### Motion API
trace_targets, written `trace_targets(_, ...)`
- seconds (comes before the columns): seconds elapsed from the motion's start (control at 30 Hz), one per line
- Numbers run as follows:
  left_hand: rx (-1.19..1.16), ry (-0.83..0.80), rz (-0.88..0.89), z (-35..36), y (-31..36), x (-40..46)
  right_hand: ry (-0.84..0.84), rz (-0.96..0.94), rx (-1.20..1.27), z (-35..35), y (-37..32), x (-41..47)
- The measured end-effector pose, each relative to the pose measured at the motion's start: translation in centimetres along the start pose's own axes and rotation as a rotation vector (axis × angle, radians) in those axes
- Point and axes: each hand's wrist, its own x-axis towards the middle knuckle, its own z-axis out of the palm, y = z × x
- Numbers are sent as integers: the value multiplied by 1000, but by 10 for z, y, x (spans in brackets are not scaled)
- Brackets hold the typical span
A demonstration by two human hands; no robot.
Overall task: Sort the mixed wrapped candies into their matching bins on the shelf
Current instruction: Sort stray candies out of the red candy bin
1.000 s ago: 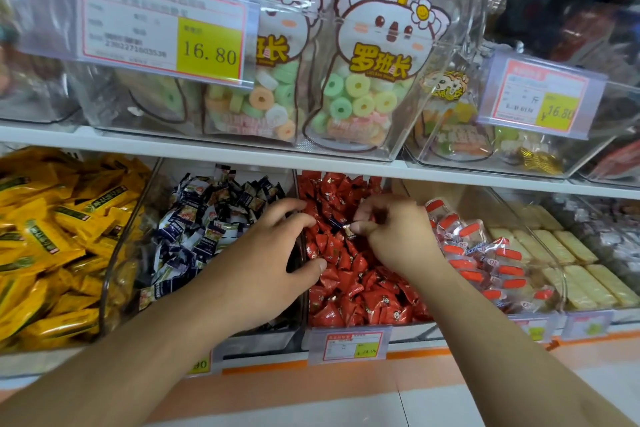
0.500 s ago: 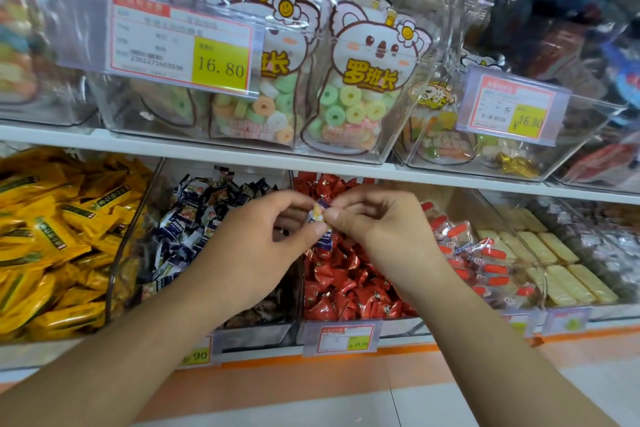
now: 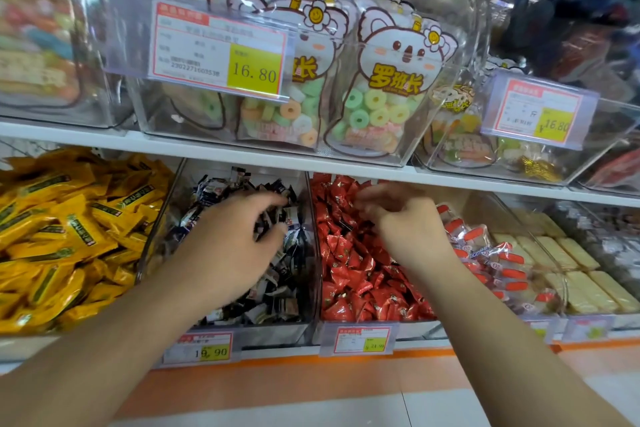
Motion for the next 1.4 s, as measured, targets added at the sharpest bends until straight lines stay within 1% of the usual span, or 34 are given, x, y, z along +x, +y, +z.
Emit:
trace_targets(0.07, -1, -73, 69, 10, 4, -1, -55, -37, -123, -1, 13, 5)
trace_targets(0.17, 15, -153, 157, 25, 9, 1, -218, -105, -275, 5, 23, 9)
trace_targets(0.2, 18, -166, 170, 29, 9, 2, -244, -112, -317, 7, 26, 10)
trace_targets(0.23, 18, -172, 176, 32, 9, 3, -235, -122, -359, 9, 29, 12)
trace_targets(0.37, 2, -153, 180, 37, 6, 8, -53, -146, -437, 14, 41, 22)
trace_targets(0.5, -11, -147, 190, 39, 4, 9, -64, -161, -559, 21, 49, 28)
trace_targets(0.57, -9, -149, 186, 39, 5, 10, -70, -172, -580, 22, 53, 29)
trace_targets(0.7, -14, -151, 176, 38, 5, 10, -33, -151, -504, 14, 47, 27)
trace_targets(0.8, -5, -143, 158, 36, 6, 10, 16, -106, -360, 4, 33, 20)
trace_targets(0.87, -9, -110, 141, 33, 9, 9, 18, -87, -251, -1, 22, 13)
trace_targets(0.93, -28, -60, 113, 31, 13, 9, -54, -62, -108, -4, 8, 1)
trace_targets(1.03, -100, -14, 109, 27, 20, 7, -243, -34, 128, -1, -11, -18)
trace_targets(1.1, -148, 0, 132, 24, 25, 4, -311, -42, 192, 1, -14, -24)
trace_targets(1.13, -151, 17, 137, 23, 26, 2, -311, -43, 212, 0, -13, -25)
trace_targets(1.2, -115, 79, 119, 18, 24, 1, -250, -16, 249, -6, -7, -21)
trace_targets(1.27, -50, 132, 79, 14, 18, 4, -125, 20, 241, -17, 1, -16)
trace_targets(1.33, 55, 123, 40, 11, 12, 8, 19, 35, 168, -30, 10, -11)
trace_targets(1.4, 129, 71, 8, 11, 11, 10, 110, 40, 66, -41, 19, -8)
